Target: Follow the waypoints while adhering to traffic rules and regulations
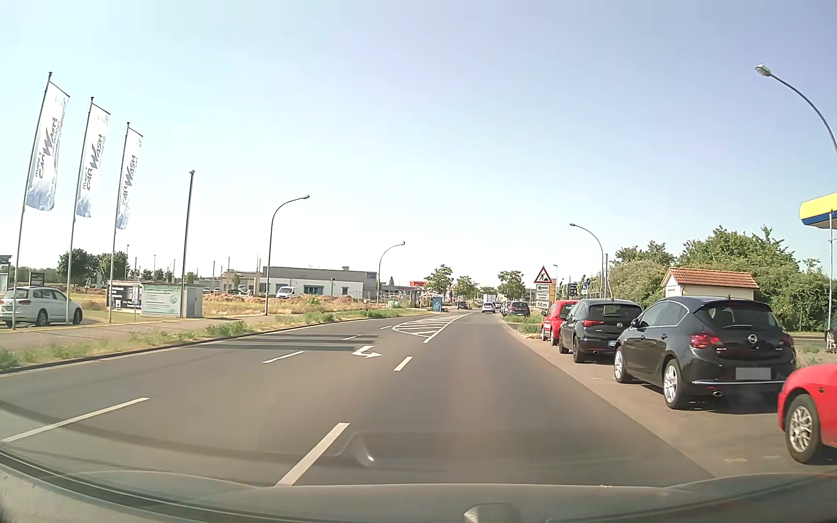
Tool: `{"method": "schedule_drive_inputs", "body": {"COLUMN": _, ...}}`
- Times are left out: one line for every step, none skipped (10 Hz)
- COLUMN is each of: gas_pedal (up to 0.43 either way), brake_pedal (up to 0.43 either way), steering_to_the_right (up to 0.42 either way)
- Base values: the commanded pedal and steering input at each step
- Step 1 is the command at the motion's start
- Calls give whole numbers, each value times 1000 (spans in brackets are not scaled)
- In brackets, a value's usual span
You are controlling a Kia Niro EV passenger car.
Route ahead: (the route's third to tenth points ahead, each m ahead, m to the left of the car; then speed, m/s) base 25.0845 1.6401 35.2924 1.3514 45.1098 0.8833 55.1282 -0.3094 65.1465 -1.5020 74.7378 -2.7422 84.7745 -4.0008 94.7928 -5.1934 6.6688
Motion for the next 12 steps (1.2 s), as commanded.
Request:
{"method": "schedule_drive_inputs", "body": {"gas_pedal": 150, "brake_pedal": 30, "steering_to_the_right": 36}}
{"method": "schedule_drive_inputs", "body": {"gas_pedal": 150, "brake_pedal": 30, "steering_to_the_right": 36}}
{"method": "schedule_drive_inputs", "body": {"gas_pedal": 150, "brake_pedal": 30, "steering_to_the_right": 35}}
{"method": "schedule_drive_inputs", "body": {"gas_pedal": 150, "brake_pedal": 30, "steering_to_the_right": 31}}
{"method": "schedule_drive_inputs", "body": {"gas_pedal": 150, "brake_pedal": 30, "steering_to_the_right": 23}}
{"method": "schedule_drive_inputs", "body": {"gas_pedal": 150, "brake_pedal": 30, "steering_to_the_right": 18}}
{"method": "schedule_drive_inputs", "body": {"gas_pedal": 150, "brake_pedal": 30, "steering_to_the_right": 16}}
{"method": "schedule_drive_inputs", "body": {"gas_pedal": 150, "brake_pedal": 30, "steering_to_the_right": 11}}
{"method": "schedule_drive_inputs", "body": {"gas_pedal": 150, "brake_pedal": 30, "steering_to_the_right": 7}}
{"method": "schedule_drive_inputs", "body": {"gas_pedal": 150, "brake_pedal": 30, "steering_to_the_right": 7}}
{"method": "schedule_drive_inputs", "body": {"gas_pedal": 138, "brake_pedal": 30, "steering_to_the_right": 7}}
{"method": "schedule_drive_inputs", "body": {"gas_pedal": 138, "brake_pedal": 30, "steering_to_the_right": 9}}
